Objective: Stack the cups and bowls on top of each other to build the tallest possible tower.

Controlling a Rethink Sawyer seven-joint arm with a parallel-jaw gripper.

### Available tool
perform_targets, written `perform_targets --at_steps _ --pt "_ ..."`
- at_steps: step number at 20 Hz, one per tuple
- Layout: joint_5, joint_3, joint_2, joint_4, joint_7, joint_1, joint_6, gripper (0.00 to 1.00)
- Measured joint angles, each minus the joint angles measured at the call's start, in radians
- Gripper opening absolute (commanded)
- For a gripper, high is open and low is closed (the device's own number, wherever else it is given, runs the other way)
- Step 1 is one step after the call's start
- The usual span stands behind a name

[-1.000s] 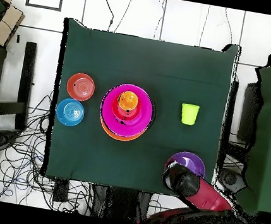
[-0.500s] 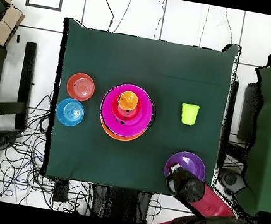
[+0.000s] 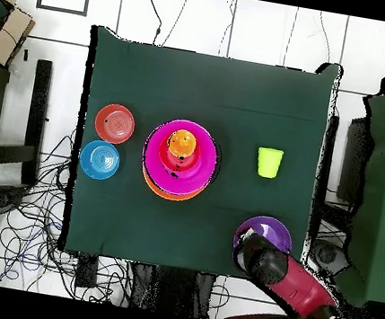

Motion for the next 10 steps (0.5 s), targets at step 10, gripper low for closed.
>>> perform_targets --at_steps 10 --pt "0.08 -0.001 -0.063 -0.012 0.0 0.107 0.142 1.0"
